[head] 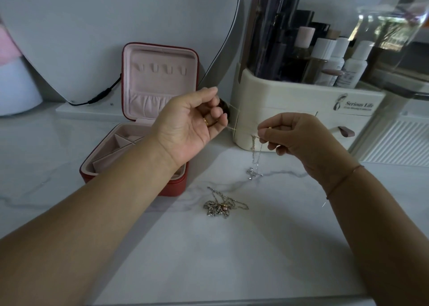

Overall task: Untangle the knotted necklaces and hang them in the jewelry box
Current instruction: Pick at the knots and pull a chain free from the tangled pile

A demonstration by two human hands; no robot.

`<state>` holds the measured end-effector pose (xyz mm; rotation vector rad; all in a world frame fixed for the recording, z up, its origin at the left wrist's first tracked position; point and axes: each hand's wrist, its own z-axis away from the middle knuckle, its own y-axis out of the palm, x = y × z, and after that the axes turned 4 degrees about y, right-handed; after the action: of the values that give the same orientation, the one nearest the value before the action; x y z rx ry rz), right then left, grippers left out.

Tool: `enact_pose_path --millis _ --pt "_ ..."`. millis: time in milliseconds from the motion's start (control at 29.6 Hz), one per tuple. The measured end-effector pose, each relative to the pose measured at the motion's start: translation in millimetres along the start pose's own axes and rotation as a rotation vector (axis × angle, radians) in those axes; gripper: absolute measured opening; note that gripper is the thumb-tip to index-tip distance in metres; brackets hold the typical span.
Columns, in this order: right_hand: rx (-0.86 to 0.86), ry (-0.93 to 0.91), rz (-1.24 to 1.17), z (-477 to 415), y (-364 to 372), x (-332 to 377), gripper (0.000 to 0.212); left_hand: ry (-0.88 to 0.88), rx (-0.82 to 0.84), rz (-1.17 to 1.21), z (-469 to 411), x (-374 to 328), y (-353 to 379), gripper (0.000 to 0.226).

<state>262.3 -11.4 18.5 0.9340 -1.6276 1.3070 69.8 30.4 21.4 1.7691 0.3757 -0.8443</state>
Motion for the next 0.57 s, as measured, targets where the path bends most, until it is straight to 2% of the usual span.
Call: enact_pose_path --millis 135,270,338,473,574 --pt "-0.006 -0.014 0.035 0 2 -1 0.006 -0.021 0.086 -0.154 2 -1 2 0.009" --pt "0.045 -0.022 -0.144 1 0 2 0.006 -0.03 0.123 -0.743 8 10 3 0.013" --pt "0.105 -0.025 -0.248 1 -1 5 0.007 -0.067 0.135 -0.944 12 16 5 0.018" --pt "0.158 -0.063 -0.3 2 2 5 0.009 -0.053 0.115 -1.059 14 27 6 0.028" --pt "0.215 -0.074 -0.331 2 2 5 0.007 -0.031 0.124 -1.1 14 31 5 0.022"
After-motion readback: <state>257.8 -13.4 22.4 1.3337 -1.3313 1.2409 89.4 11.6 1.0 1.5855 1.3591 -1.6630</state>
